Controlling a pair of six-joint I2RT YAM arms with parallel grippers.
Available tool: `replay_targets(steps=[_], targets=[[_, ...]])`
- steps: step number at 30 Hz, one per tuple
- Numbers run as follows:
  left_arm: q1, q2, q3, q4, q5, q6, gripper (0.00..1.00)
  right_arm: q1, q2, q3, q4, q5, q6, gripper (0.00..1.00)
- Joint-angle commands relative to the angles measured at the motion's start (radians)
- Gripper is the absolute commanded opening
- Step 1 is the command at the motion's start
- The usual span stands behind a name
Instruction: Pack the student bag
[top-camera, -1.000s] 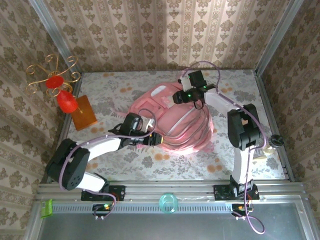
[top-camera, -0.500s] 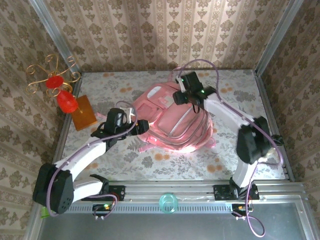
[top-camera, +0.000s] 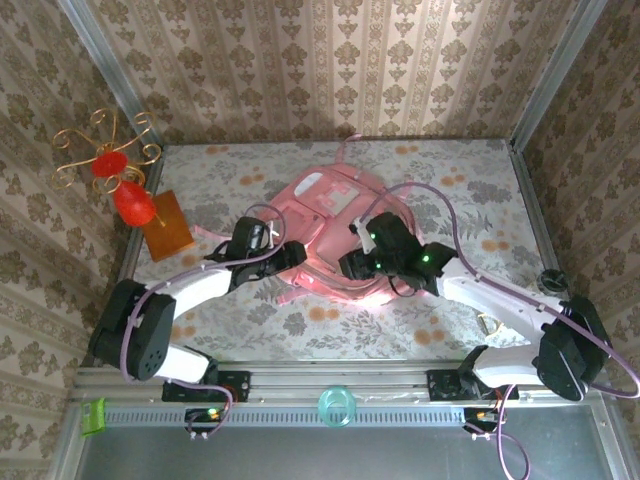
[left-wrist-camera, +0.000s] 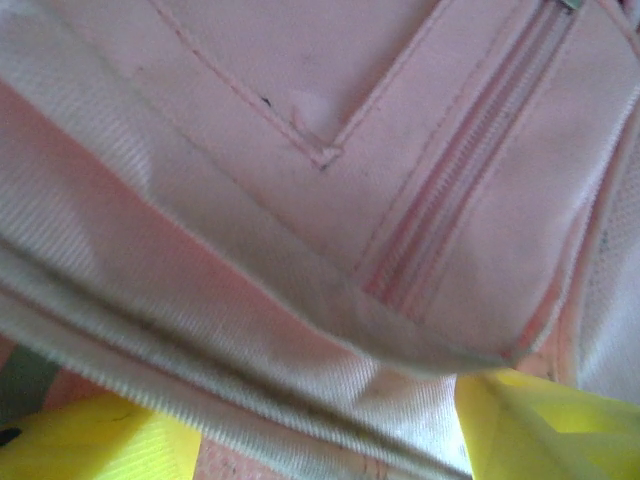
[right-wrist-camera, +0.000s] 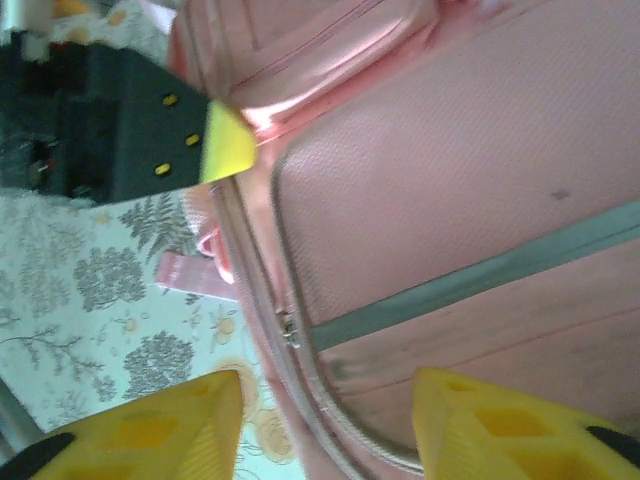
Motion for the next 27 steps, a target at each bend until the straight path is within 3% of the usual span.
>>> replay_targets(steps=[1,7,17,27], targets=[[-0.019,0.06,0.045,0.075,0.034,-0.03,0.64,0.057,-0.011,-0.068,0.166,-0.053,0.141,0.44],[-0.041,0.102,0.043,0.109,0.018,-0.03,0.42,0.118,0.093,-0.137,0.324,-0.035,0.252,0.4],[-0.071,0.03,0.012,0.084,0.021,-0.011,0.02,0.126,0.152,-0.219,0.509,0.263,0.452,0.44],[-0.098,-0.031,-0.003,0.09,0.124,-0.061,0.0,0.183,0.142,-0.229,0.522,0.567,0.587,0.47]])
